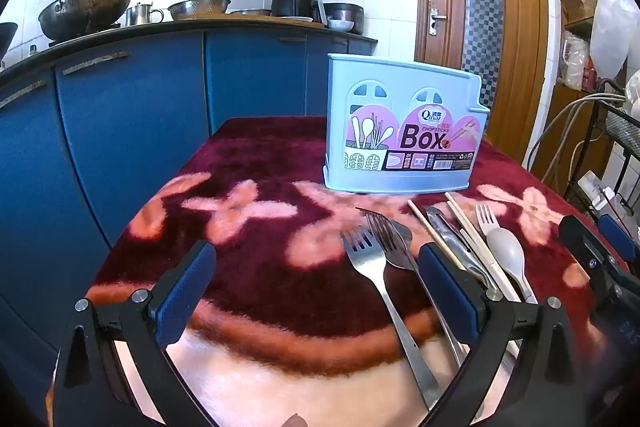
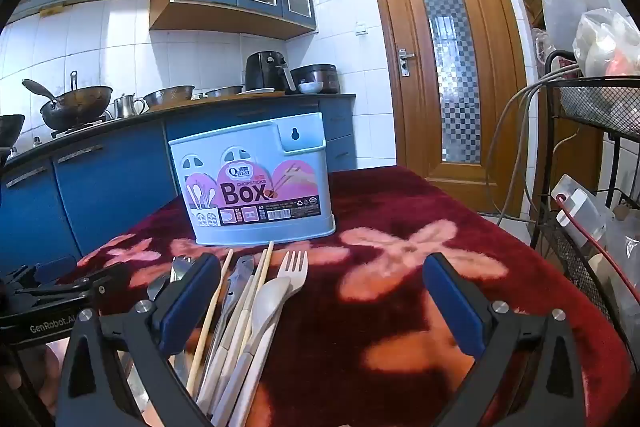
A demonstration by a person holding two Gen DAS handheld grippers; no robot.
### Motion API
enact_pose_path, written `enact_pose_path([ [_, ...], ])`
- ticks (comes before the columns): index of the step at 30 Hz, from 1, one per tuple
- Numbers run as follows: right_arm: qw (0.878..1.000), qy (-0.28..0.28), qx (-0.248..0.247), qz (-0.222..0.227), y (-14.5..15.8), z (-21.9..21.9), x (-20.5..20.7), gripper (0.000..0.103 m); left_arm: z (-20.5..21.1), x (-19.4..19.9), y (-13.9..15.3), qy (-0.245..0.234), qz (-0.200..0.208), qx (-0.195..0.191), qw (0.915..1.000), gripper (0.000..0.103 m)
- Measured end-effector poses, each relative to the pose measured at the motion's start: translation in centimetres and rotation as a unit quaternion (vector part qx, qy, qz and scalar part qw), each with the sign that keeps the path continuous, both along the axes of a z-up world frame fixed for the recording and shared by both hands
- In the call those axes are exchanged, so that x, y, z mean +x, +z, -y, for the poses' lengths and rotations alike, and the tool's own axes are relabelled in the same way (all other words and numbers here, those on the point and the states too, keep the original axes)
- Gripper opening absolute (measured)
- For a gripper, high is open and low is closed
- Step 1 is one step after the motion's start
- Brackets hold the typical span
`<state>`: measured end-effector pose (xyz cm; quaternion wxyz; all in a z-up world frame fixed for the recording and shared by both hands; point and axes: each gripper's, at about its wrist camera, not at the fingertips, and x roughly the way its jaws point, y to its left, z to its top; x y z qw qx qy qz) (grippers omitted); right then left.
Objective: Organize utensils
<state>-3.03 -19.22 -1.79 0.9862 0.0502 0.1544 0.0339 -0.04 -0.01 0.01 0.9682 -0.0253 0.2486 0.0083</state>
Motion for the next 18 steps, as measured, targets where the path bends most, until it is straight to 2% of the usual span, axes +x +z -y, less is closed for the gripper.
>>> enact_pose_path([
  [18, 1.0, 0.0, 0.0, 0.0, 0.0, -0.04, -0.01, 0.103, -0.01, 0.01, 0.0, 0.0, -0.002, -0.002, 1.0, 0.102],
])
